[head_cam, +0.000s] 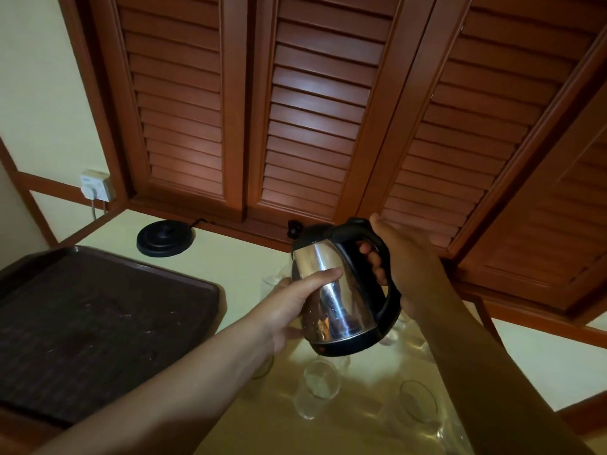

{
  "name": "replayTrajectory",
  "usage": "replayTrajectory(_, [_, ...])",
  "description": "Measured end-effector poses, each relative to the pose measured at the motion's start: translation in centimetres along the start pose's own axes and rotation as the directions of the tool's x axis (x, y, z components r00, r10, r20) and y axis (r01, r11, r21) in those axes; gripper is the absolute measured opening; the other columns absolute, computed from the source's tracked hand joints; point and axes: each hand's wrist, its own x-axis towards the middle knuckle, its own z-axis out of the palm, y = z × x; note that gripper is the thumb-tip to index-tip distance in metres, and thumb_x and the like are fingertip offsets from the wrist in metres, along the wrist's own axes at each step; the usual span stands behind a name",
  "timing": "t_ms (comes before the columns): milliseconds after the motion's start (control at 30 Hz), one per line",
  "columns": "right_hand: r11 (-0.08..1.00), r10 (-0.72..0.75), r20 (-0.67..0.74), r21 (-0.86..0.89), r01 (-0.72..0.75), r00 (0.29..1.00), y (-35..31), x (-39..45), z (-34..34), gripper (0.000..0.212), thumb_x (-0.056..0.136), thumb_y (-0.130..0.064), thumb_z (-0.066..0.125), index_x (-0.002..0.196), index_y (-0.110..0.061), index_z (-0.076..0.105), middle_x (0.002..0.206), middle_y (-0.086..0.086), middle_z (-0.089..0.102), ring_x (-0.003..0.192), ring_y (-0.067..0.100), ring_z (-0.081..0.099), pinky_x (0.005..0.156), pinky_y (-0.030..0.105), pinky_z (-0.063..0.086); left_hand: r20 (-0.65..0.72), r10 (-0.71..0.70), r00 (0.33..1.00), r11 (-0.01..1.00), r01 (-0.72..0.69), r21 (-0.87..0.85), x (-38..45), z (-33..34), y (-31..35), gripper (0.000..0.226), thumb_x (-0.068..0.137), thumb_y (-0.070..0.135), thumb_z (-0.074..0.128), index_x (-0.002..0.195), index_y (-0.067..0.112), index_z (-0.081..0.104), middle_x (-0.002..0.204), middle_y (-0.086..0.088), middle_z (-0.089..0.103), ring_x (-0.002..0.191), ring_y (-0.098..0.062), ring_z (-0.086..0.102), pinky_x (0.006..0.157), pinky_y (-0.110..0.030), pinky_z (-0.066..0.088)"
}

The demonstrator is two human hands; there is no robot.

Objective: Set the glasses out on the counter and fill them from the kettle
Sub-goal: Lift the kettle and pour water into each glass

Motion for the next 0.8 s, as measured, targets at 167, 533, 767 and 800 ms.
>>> replayTrajectory(167, [0.972,-0.077,-0.057,0.217,0.088,0.995,0.5,-1.3,-0.3,0.048,0.103,-0.037,0.058,0.058,-0.03,0.073,0.059,0.0,0.058,0.047,0.012,0.046,0.047,0.025,0.037,-0.041,0.168,0.985,0.981,-0.163,0.106,-1.2,-0.1,1.5,0.102,0.058,0.057,0.093,0.144,0.021,0.051,0.124,0.0,0.073,0.107,-0.016,0.07,0.077,-0.031,0.055])
replayTrajectory(533, [0.883,-0.035,-0.051,0.467,0.055,0.998,0.6,-1.1,4.8,0.051,0.099,-0.028,0.055,0.048,-0.022,0.058,0.049,0.0,0.049,0.039,0.011,0.036,0.042,0.026,0.026,-0.128,0.439,0.889,0.882,-0.4,0.25,-2.6,-6.5,3.7,0.083,0.069,0.054,0.089,0.14,0.027,0.057,0.129,0.003,0.074,0.113,-0.016,0.075,0.083,-0.028,0.056])
replayTrajectory(767, [0.844,-0.094,0.039,0.533,0.059,0.995,-0.2,2.1,12.8,0.045,0.097,-0.031,0.055,0.055,-0.016,0.056,0.047,-0.002,0.048,0.037,0.011,0.036,0.041,0.027,0.025,-0.01,0.507,0.862,0.842,-0.492,0.22,-1.1,-16.1,6.8,0.11,0.046,0.068,0.097,0.142,0.033,0.056,0.135,-0.003,0.074,0.122,-0.023,0.073,0.098,-0.045,0.058])
replayTrajectory(800, [0.841,-0.108,0.052,0.537,0.063,0.993,0.0,2.9,14.3,0.043,0.094,-0.034,0.056,0.054,-0.017,0.057,0.048,-0.001,0.049,0.038,0.011,0.036,0.04,0.027,0.025,-0.01,0.516,0.856,0.835,-0.501,0.23,-0.5,-17.7,7.3,0.112,0.045,0.069,0.097,0.141,0.03,0.057,0.132,-0.003,0.076,0.12,-0.023,0.074,0.096,-0.043,0.059])
